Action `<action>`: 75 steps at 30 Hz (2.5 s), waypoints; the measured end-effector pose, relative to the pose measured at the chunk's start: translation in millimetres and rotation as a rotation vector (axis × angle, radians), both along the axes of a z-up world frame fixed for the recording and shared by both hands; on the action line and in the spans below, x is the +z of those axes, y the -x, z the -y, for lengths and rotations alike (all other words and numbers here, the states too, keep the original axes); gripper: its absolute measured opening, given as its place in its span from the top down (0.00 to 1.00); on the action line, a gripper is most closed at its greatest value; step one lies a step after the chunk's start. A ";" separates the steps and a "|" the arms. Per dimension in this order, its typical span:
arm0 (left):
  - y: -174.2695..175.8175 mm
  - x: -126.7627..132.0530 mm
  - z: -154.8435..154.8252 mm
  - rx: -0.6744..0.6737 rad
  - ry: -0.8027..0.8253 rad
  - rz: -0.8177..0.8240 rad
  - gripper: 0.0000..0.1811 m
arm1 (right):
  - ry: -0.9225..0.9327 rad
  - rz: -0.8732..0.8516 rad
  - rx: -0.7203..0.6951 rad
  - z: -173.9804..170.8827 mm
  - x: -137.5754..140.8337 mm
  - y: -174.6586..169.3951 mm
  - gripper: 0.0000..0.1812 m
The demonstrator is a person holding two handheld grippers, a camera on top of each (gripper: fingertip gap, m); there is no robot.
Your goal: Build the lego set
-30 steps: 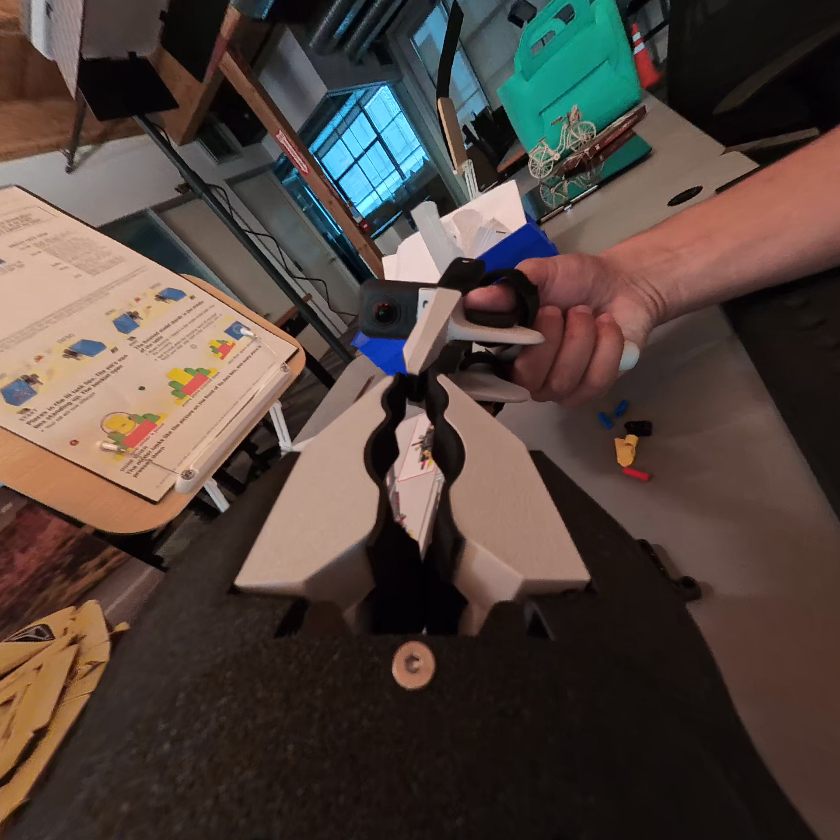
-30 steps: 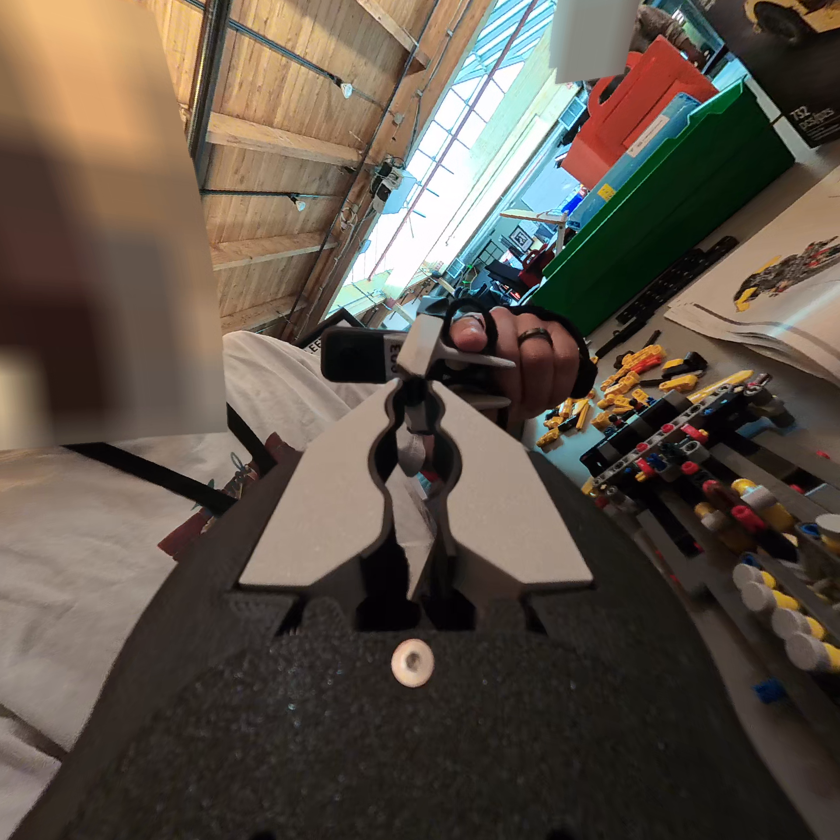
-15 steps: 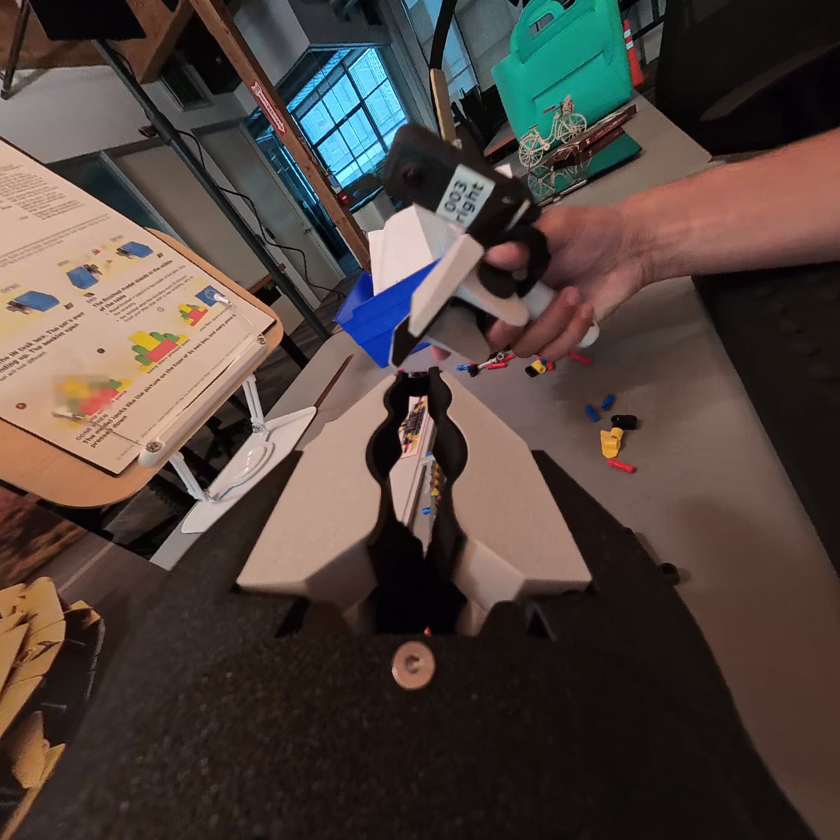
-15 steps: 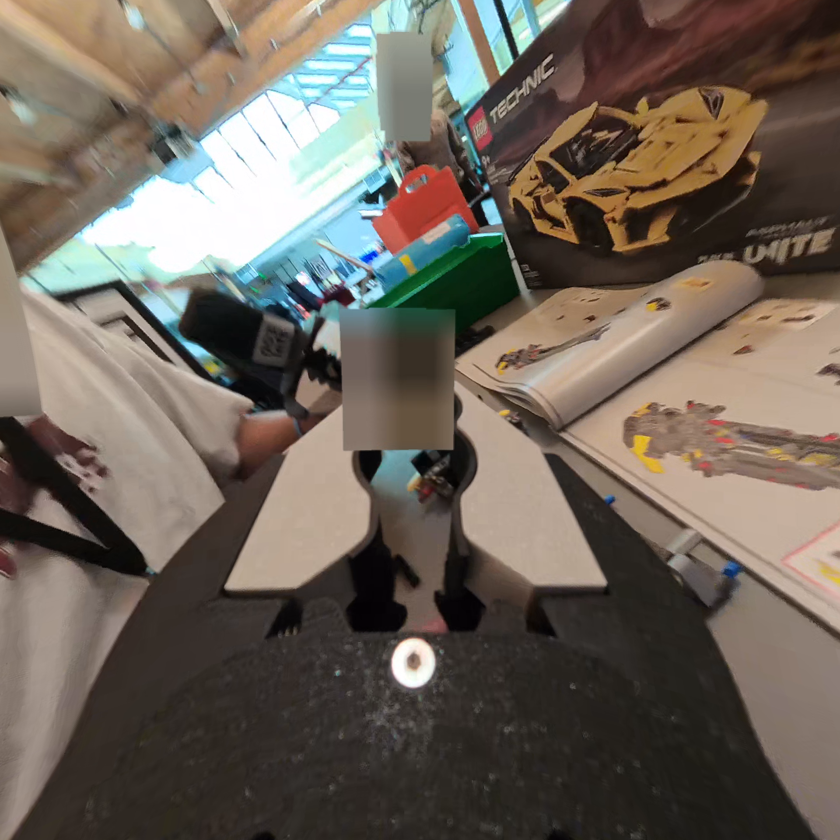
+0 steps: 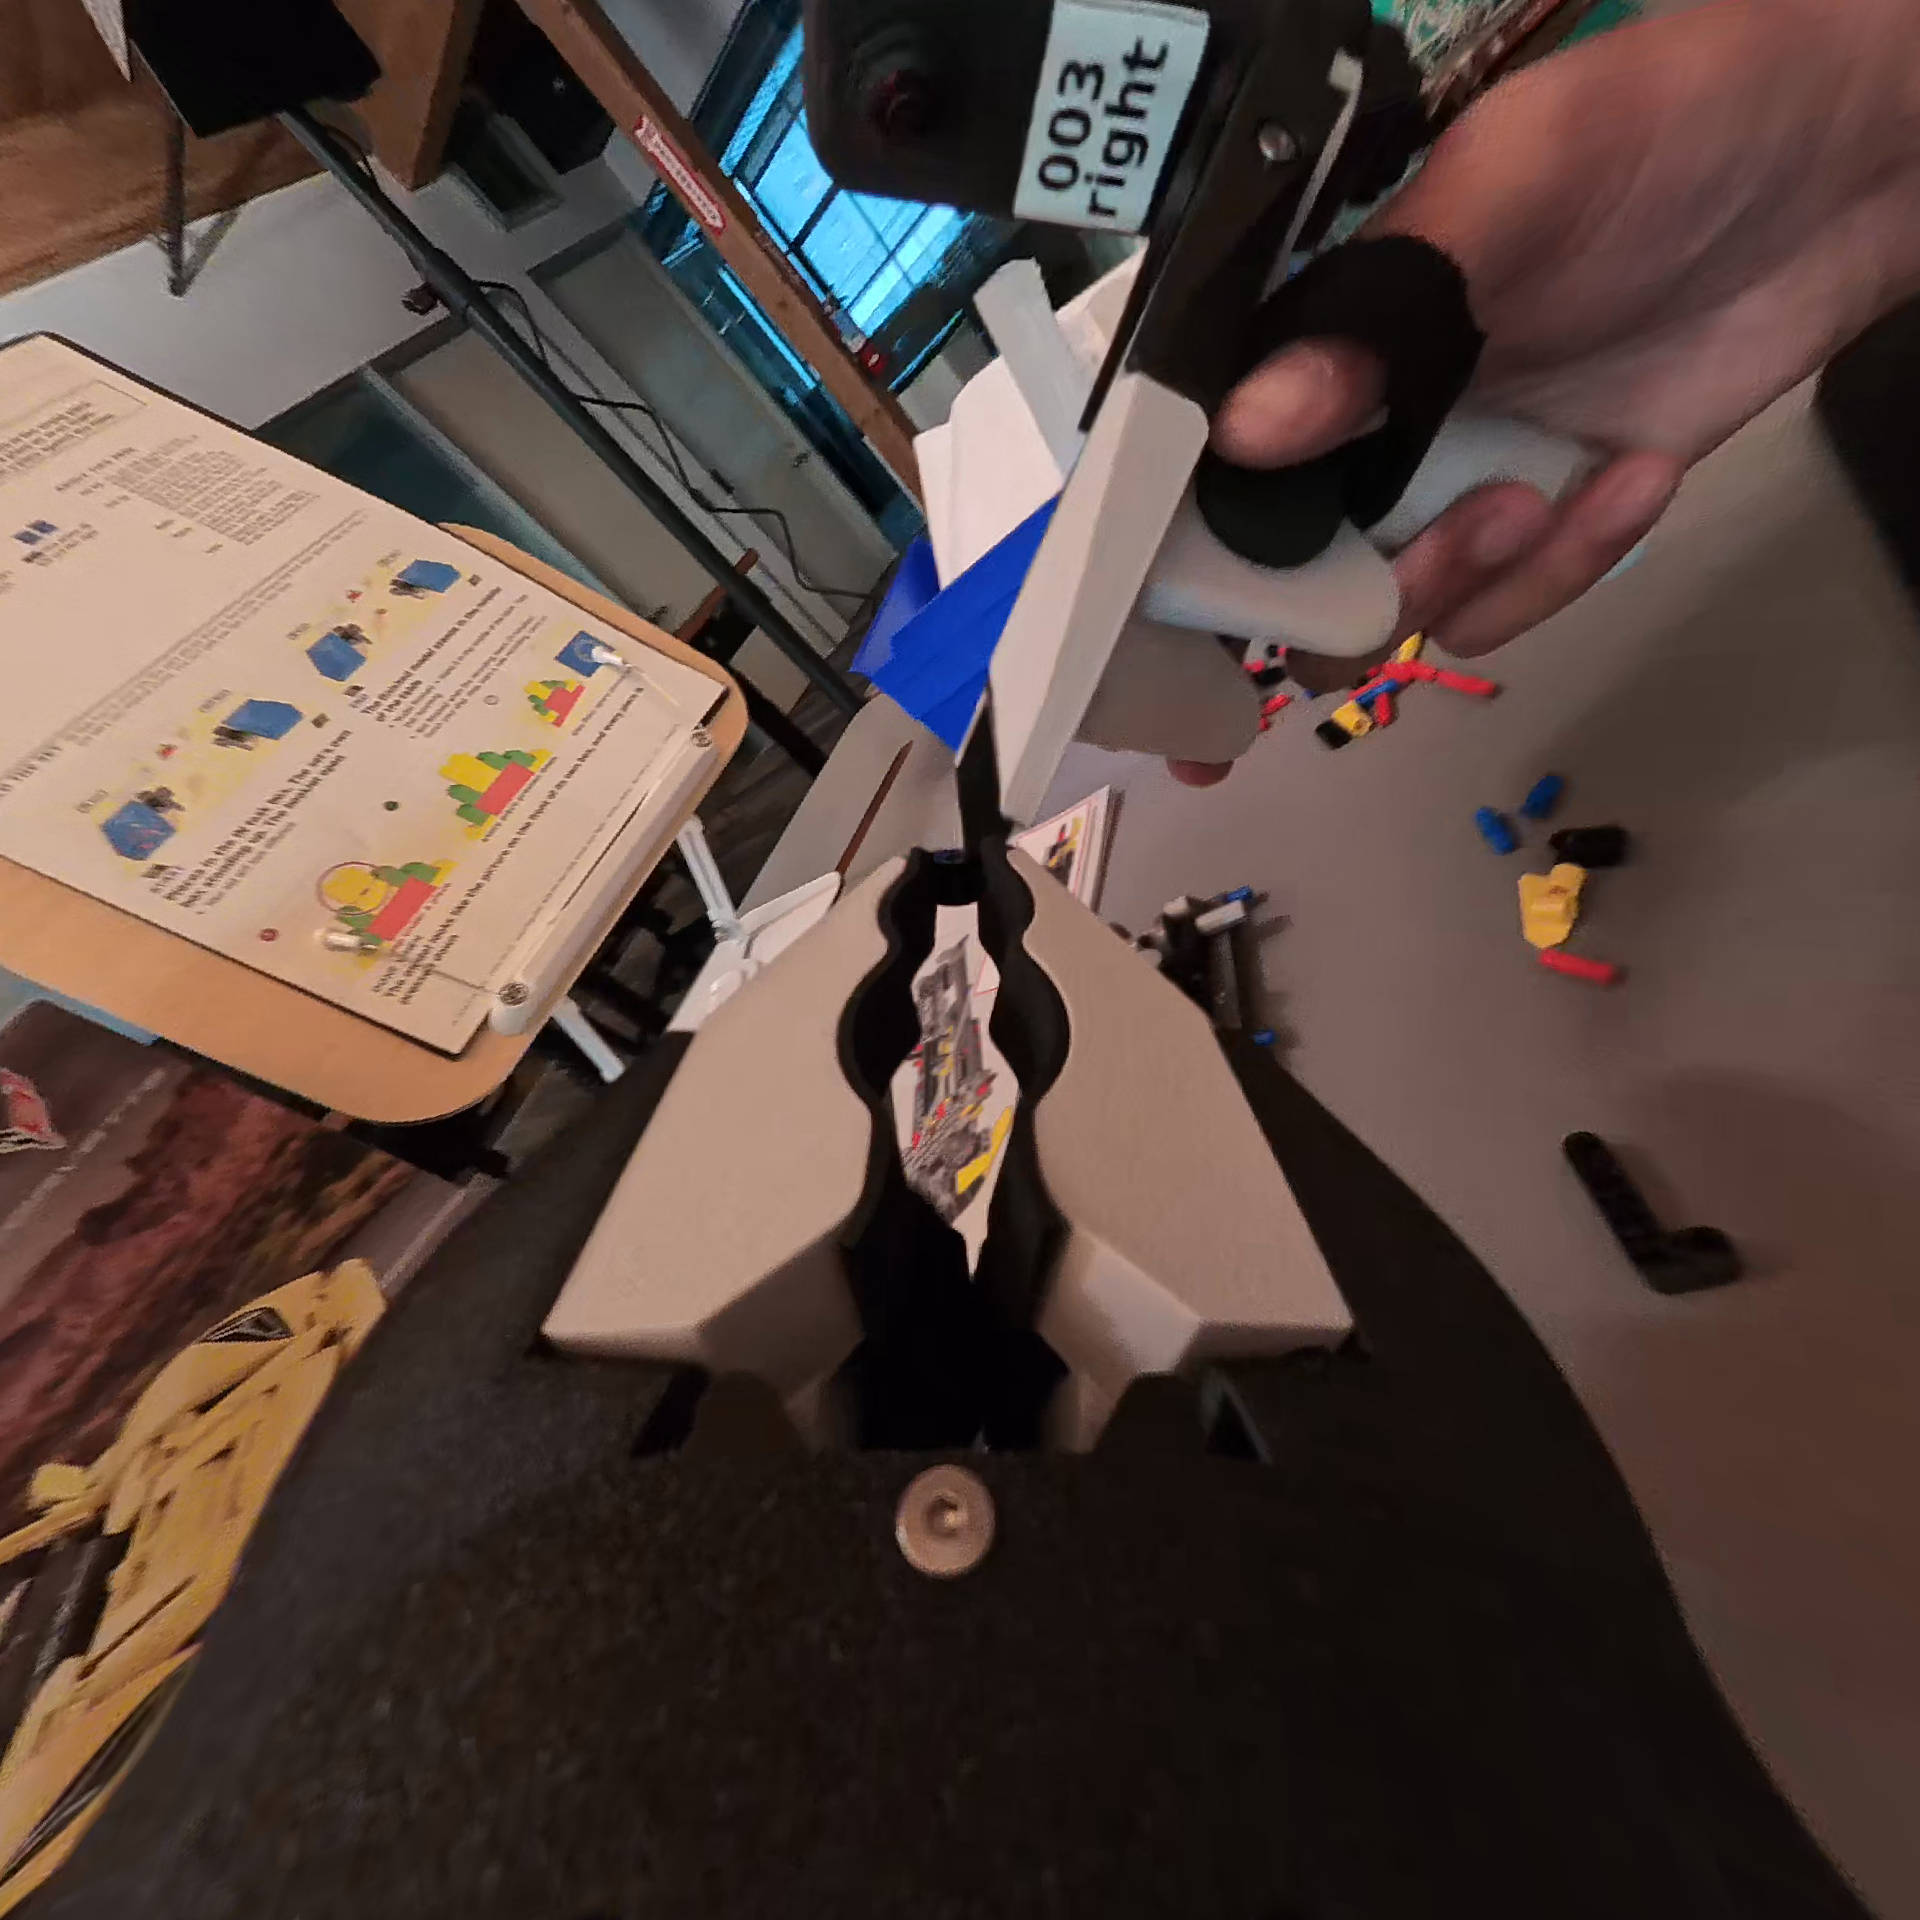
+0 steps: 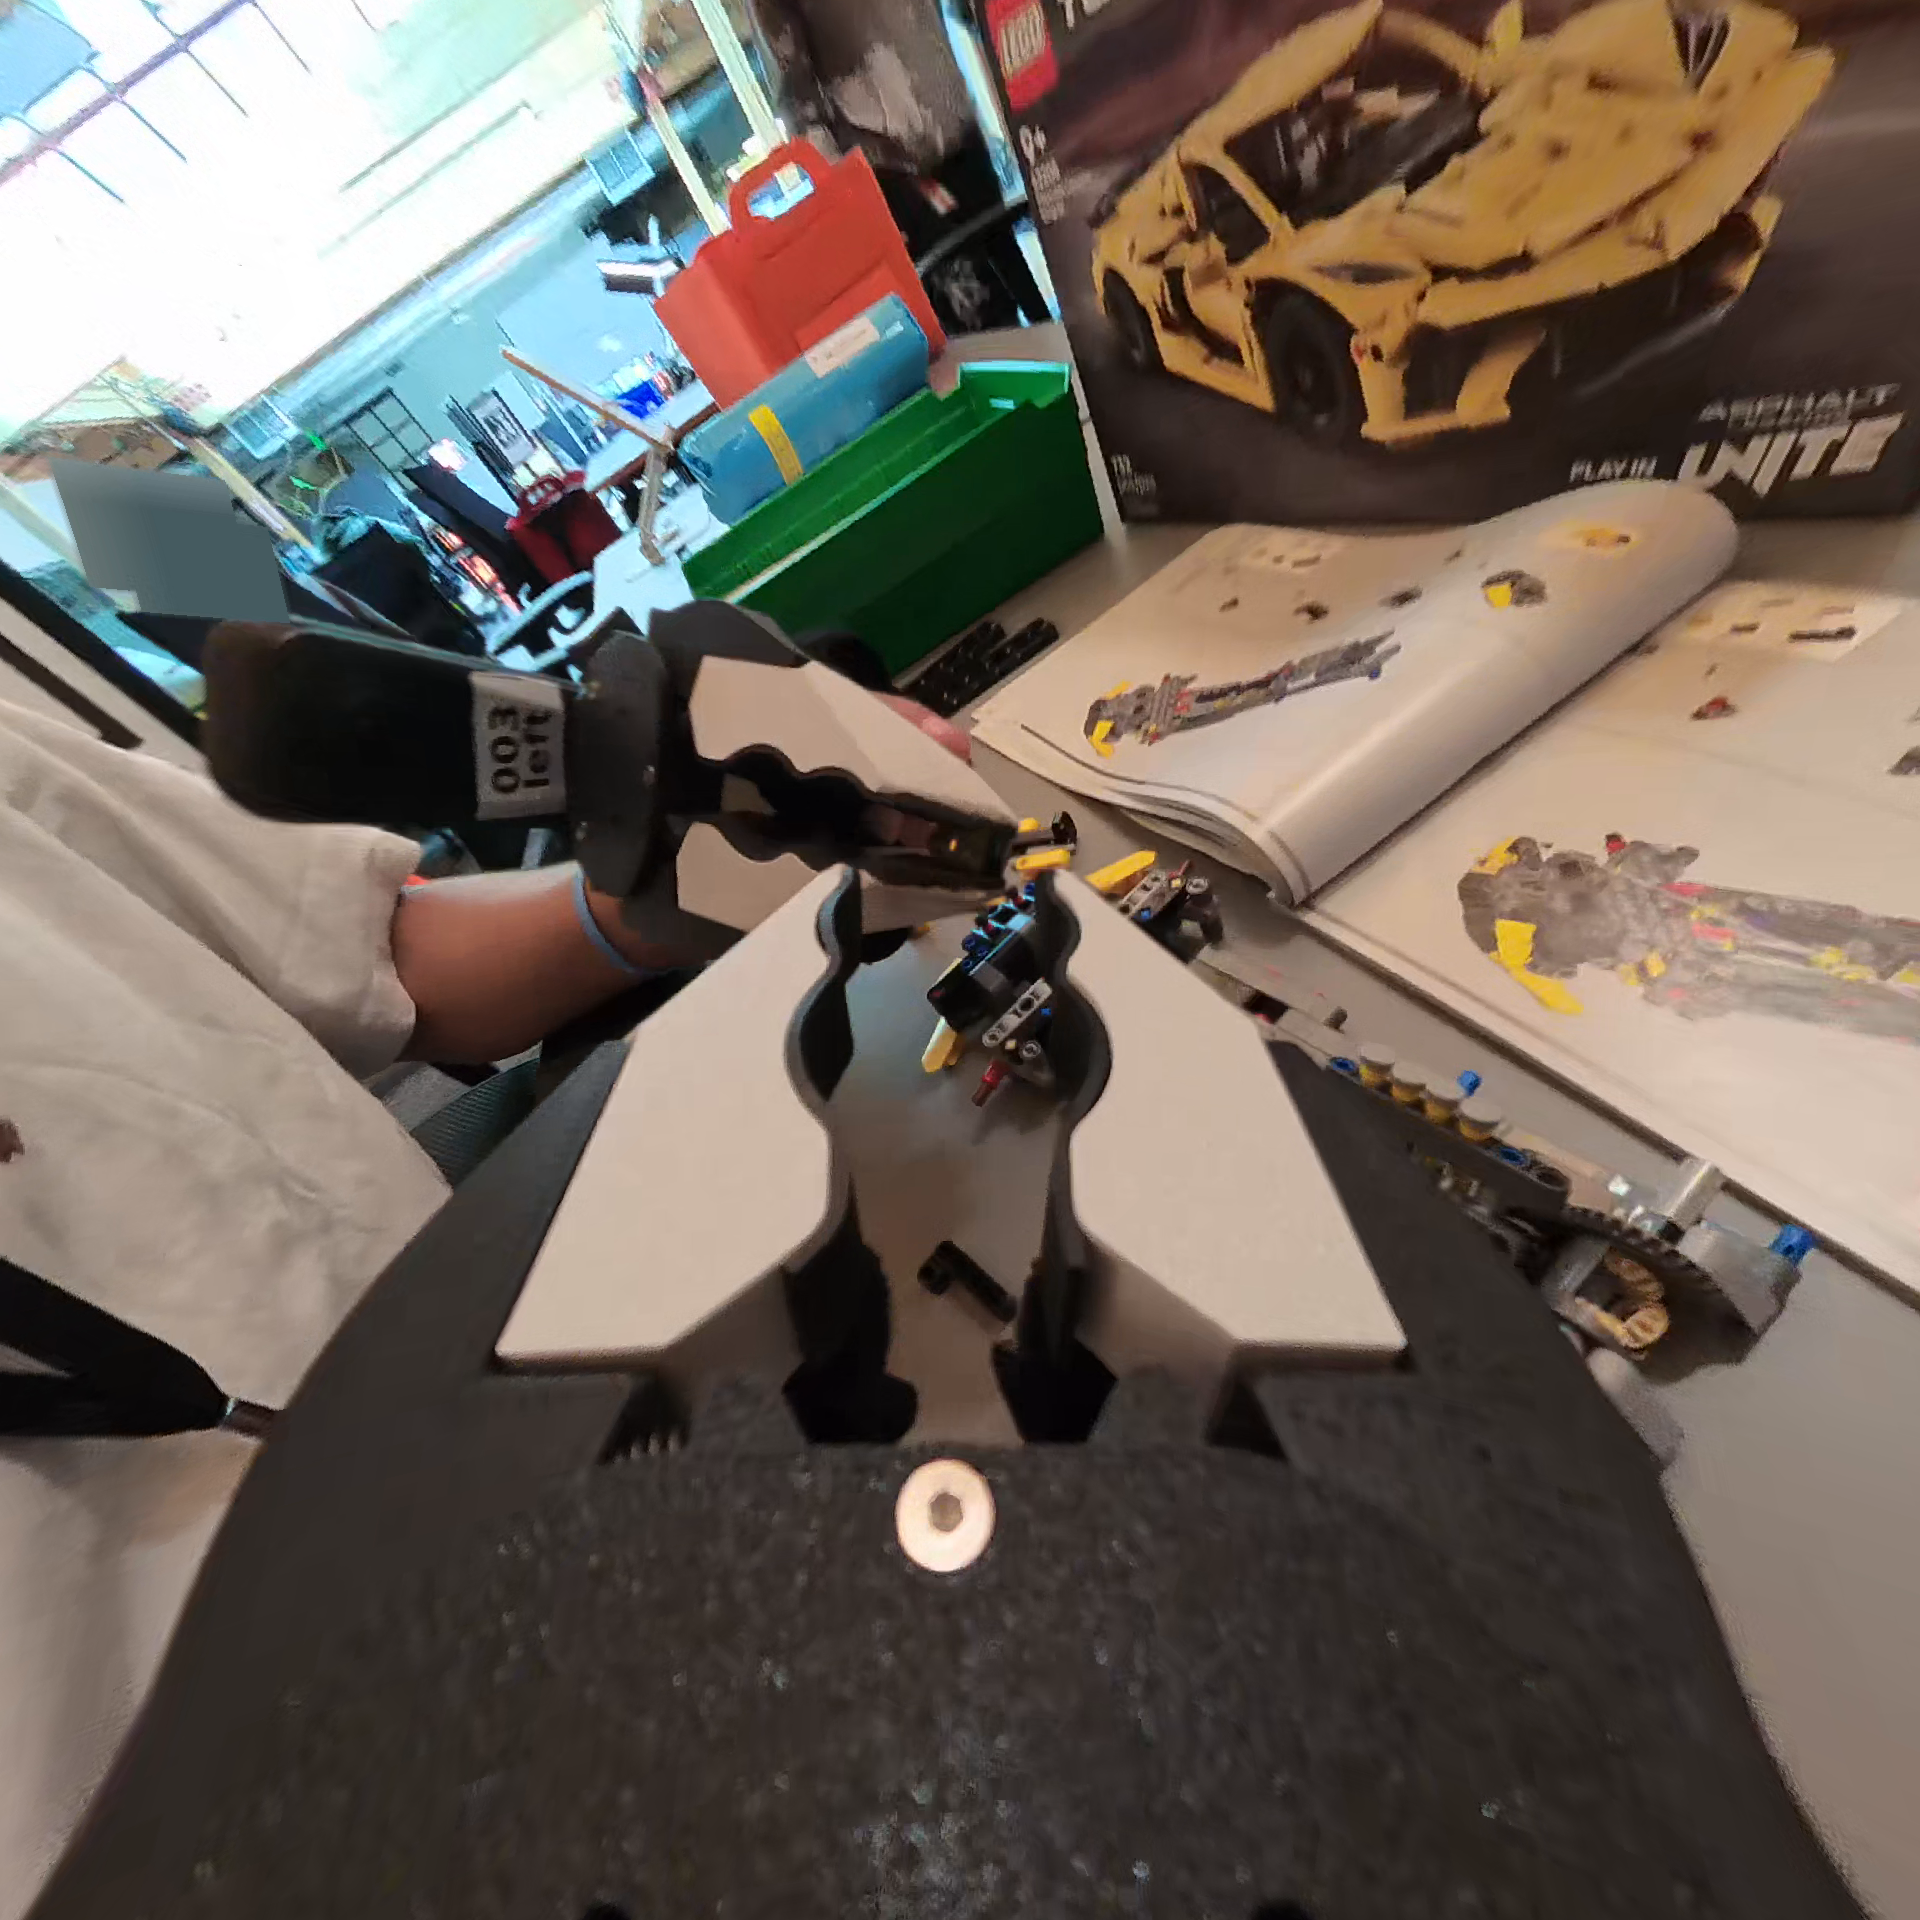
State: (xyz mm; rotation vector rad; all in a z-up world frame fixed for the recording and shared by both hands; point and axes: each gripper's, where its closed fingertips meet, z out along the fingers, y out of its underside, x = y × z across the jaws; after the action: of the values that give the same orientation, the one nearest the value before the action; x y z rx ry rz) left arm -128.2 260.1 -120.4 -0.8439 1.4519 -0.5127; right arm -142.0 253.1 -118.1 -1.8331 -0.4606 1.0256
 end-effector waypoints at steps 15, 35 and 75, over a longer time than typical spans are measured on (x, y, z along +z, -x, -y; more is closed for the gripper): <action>-1.3 -6.3 -2.3 0.079 -0.187 -0.063 0.96 | -0.011 0.057 -0.051 -7.0 -5.6 5.3 0.87; 4.1 30.2 38.2 -0.118 -0.047 0.128 0.97 | 0.116 -0.610 0.369 31.5 32.1 12.4 0.92; 4.6 15.3 8.6 -0.048 0.132 0.052 0.96 | -0.188 -0.324 -0.027 1.9 31.5 -51.4 0.84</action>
State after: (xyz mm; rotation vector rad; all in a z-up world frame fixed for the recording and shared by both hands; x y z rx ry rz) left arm -132.8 251.5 -105.1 -0.8949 1.4045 -0.6681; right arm -90.6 251.1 -86.7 -1.4701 -0.3226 1.1934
